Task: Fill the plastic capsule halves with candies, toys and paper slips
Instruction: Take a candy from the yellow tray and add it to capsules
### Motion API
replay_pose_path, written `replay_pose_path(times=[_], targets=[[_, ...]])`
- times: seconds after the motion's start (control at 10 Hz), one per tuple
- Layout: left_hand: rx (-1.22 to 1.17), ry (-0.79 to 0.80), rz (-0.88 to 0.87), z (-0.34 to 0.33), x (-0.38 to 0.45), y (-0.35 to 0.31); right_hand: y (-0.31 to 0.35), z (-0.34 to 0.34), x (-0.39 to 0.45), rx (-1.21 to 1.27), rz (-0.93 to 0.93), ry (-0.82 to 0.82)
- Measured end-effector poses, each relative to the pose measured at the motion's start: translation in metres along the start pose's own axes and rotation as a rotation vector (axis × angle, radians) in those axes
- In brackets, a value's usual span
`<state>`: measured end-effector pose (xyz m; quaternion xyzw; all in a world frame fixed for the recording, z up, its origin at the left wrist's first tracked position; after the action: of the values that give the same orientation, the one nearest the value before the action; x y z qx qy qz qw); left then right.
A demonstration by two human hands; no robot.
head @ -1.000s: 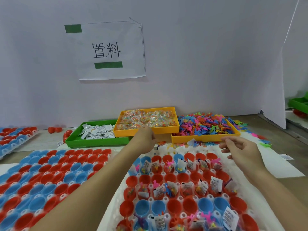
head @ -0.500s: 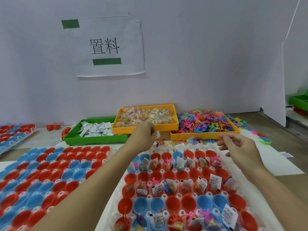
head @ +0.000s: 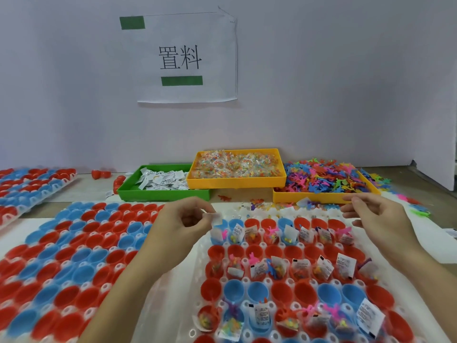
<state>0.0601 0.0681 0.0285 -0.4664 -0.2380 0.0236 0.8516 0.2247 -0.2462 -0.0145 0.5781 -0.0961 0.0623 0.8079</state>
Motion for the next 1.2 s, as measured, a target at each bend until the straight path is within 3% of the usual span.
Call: replay_pose_path(times=[0.1,0.2,0.5,1.2], targets=[[0.010,0.117,-0.016,0.009,-0.002,-0.001,0.000,0.000,-0.001,-0.017,0.005,0.008],[-0.004,0.330,0.003,0.015,-0.005,-0.001,-0.001,0.000,-0.002,-0.025,0.007,0.009],[0.099,0.526,-0.036,0.022,-0.009,-0.005,0.000,0.001,-0.002,-0.017,0.018,0.008],[0.303,0.571,-0.040,0.012,-0.008,0.003,-0.001,0.000,0.002,-0.046,-0.001,-0.012]])
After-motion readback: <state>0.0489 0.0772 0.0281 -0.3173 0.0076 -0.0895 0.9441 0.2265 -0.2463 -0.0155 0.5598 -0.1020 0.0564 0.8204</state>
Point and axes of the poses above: each hand's wrist, its own x-axis towards the middle knuckle, its own z-axis out of the back of the hand, y = z × x, the point moved 1 cm from there along x, towards the middle knuckle, and after that the axes turned 5 degrees about -z, right-handed, at the moved point
